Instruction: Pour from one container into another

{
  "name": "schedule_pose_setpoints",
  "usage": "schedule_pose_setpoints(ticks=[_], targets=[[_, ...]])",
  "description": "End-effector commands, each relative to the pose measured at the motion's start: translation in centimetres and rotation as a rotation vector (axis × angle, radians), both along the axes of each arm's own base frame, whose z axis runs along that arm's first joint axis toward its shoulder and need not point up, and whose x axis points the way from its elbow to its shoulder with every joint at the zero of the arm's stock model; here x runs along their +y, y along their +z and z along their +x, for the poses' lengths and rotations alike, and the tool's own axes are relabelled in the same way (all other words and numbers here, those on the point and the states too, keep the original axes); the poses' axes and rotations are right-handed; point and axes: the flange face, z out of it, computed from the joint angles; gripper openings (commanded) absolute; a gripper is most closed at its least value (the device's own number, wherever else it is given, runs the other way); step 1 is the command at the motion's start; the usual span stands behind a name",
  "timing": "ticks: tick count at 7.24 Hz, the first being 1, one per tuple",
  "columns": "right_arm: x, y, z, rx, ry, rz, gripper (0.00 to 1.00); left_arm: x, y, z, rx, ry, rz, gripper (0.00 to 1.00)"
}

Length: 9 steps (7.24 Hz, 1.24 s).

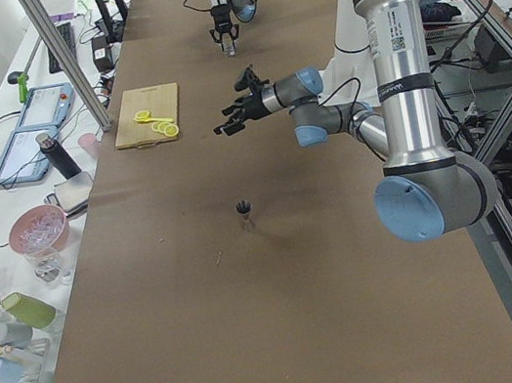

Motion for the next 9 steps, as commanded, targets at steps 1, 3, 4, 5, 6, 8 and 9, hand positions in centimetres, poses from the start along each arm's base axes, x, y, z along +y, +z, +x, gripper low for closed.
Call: schedule_pose_setpoints(ticks=[1,3,4,5,6,8,9], targets=[[-0.8,-0.1,1.2,0.000,0.023,-0.006,0.00,4.2,4.4,0.0,-0.027,-0.097,0.013,0.95],[-1.8,-0.2,3.0,-0.001,0.059,-0.006,0.00,7.8,8.1,-1.4,0.024,-0.147,0.062,0.95],[-2.5,-0.4,4.2,-0.004,0.081,-0.012,0.00,9.2,9.8,-1.0,0.036,-0.178,0.106,0.95],[-3.2,-0.5,5.1,-0.002,0.102,-0.017,0.00,10.7,13.0,-1.6,0.000,-0.183,0.148,0.95],[-4.3,-1.2,5.7,0.001,0.111,-0.025,0.00,12.3,14.8,-1.8,0.024,-0.192,0.181,0.95],[-6.0,-3.4,7.0,-0.020,0.100,-0.024,0.00,12.8,22.8,-3.8,0.044,-0.181,0.188,0.92],[-7.6,-5.5,7.4,-0.024,0.067,-0.047,0.00,12.9,24.2,-4.4,0.052,-0.179,0.190,0.92]])
